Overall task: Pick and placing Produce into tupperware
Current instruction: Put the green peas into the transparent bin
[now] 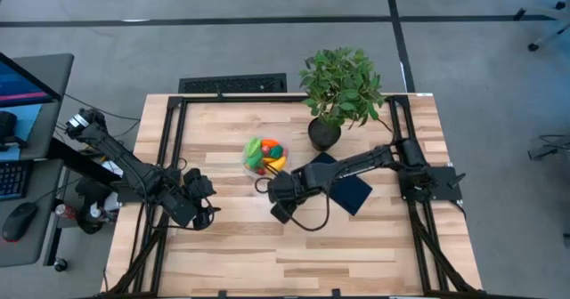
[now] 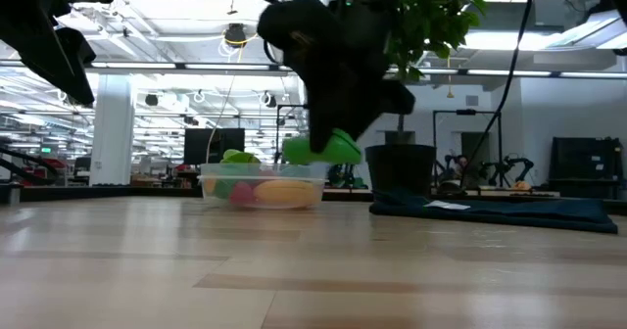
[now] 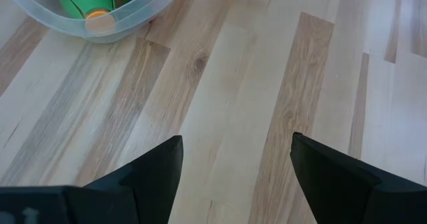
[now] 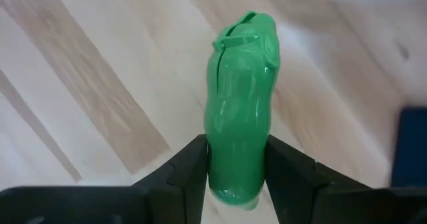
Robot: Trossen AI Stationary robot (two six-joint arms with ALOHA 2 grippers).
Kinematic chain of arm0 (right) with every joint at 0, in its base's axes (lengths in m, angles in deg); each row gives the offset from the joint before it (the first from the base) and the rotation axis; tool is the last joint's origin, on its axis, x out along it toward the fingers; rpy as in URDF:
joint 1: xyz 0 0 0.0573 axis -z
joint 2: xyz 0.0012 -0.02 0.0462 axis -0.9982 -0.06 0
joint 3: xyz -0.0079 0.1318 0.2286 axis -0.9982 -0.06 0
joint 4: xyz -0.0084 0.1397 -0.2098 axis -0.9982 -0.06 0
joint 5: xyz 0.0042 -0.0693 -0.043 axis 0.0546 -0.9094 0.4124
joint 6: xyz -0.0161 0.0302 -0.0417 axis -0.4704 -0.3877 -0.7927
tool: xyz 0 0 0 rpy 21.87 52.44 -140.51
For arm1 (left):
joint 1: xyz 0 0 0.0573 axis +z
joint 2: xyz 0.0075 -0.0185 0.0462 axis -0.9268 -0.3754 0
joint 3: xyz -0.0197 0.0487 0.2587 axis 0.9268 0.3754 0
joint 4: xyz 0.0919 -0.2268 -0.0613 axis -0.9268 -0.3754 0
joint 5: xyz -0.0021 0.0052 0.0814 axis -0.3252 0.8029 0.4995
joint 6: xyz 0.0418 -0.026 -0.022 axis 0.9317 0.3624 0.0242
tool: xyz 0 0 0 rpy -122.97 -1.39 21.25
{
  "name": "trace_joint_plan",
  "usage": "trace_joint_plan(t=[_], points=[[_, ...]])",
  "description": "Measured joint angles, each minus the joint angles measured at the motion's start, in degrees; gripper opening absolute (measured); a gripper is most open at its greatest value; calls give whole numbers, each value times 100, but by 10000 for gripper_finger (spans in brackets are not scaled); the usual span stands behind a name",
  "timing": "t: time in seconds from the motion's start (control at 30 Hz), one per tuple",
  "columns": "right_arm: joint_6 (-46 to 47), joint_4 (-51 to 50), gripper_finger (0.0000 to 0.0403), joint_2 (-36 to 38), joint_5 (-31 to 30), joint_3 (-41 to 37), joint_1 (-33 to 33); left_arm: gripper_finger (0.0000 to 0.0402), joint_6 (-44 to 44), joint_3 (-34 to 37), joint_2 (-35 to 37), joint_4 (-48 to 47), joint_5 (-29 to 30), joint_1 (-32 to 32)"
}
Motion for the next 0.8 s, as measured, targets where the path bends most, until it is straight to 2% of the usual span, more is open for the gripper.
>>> trace_joint_plan(t=[0.3,0.57,0.8], points=[[-440,2,130,9,-23,390,356,265,0,0,0,0,-15,-1],[-673,32,129,11,-27,415,862,265,-1,0,1,0,148,1],[-766,455,131,11,-3,415,1237,265,0,0,1,0,312,1]])
